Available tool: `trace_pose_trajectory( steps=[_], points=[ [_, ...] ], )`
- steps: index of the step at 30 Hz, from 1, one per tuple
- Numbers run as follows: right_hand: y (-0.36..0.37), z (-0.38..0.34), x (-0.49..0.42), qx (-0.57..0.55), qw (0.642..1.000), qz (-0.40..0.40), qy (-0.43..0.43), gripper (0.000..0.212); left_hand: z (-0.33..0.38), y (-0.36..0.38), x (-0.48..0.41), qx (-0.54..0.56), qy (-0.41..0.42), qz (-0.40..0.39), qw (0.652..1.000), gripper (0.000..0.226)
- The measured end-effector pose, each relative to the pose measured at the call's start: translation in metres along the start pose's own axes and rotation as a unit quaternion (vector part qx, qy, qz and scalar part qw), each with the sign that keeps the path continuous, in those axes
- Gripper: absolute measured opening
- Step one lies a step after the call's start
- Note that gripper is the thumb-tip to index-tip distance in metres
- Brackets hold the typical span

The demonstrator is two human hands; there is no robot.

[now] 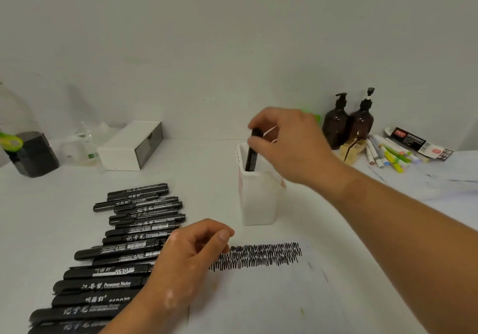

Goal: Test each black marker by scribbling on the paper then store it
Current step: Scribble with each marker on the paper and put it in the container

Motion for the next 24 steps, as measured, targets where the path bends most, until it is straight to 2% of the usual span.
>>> trace_pose_trajectory(
  steps=[5,10,14,17,19,24],
  points=[
    [0.027,0.009,0.012,0.034,0.998,-0.059,-0.01,0.013,-0.003,-0.002,-0.002,-0.025,0.006,-0.003,1.0,0.025],
    [0.034,0.015,0.02,0.051,0.996,-0.072,0.003,0.008,-0.003,-0.004,-0.001,-0.033,0.014,-0.003,0.999,0.029],
    [0.036,0.015,0.026,0.095,0.992,-0.085,-0.011,0.025,-0.003,-0.003,-0.002,-0.039,0.02,-0.001,0.999,0.026],
    [0.034,0.012,0.027,0.11,0.99,-0.092,-0.015,0.027,-0.003,-0.003,-0.002,-0.034,0.019,0.0,0.999,0.028],
    [0.03,0.01,0.028,0.093,0.992,-0.08,-0.015,0.024,-0.003,-0.004,-0.002,-0.037,0.022,-0.001,0.999,0.028],
    [0.0,0.009,0.04,0.06,0.997,0.009,-0.039,0.011,-0.004,-0.004,-0.002,-0.039,0.025,-0.003,0.999,0.029]
  ],
)
Point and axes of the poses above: each hand's wrist, its own x-axis away from the middle knuckle, its own y-axis out of the palm, z = x × y, the point moved 2 cm from there along -x, towards the middle knuckle, and after that the axes turned 3 degrees about z, right-handed, at the moved point
